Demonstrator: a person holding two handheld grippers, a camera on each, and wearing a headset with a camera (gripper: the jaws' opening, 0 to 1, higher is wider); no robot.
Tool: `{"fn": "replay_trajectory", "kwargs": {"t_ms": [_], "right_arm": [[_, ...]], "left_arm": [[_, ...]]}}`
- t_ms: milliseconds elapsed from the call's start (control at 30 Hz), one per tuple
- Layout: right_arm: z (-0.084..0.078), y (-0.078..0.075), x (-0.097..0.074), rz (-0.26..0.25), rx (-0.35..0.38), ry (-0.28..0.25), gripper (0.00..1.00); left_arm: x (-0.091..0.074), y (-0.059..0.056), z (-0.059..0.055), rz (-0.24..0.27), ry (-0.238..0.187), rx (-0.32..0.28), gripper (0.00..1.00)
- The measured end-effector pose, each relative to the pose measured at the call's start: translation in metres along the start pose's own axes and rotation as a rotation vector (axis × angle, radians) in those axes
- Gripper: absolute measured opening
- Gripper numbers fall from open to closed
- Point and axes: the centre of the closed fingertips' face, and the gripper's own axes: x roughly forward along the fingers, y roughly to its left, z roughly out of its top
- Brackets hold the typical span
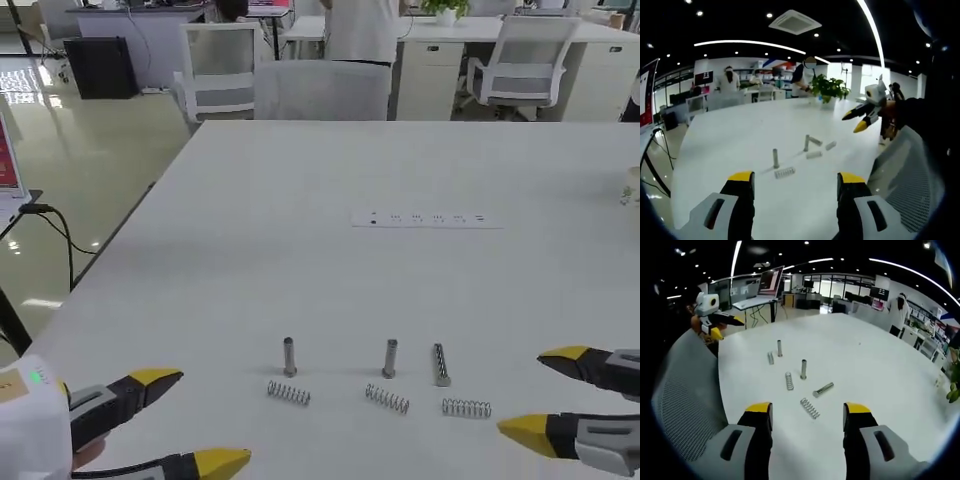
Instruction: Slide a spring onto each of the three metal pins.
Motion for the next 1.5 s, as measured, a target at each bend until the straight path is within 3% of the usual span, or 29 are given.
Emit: {"fn": "replay_trajectory", "kwargs": {"t_ms": [367, 667, 1033, 1500], "right_arm": [[0.028, -0.019, 0.020, 0.002, -0.027, -0.010, 0.54], [0.036, -0.029, 0.044, -0.003, -0.021, 0.024, 0.50], [0.027, -0.043, 0.073, 0.001, 0.030, 0.081, 0.46], [0.006, -0.051, 0.107, -0.009, 0.103, 0.206, 0.40]], "left_arm": [[0.000, 0.000, 0.000, 0.000, -0.002, 0.001, 0.62], [-0.001, 0.002, 0.000, 0.002, -0.001, 0.002, 0.62], [-0.002, 0.004, -0.001, 0.004, 0.002, 0.003, 0.62], [-0.001, 0.006, -0.005, 0.007, 0.008, -0.003, 0.61]]}}
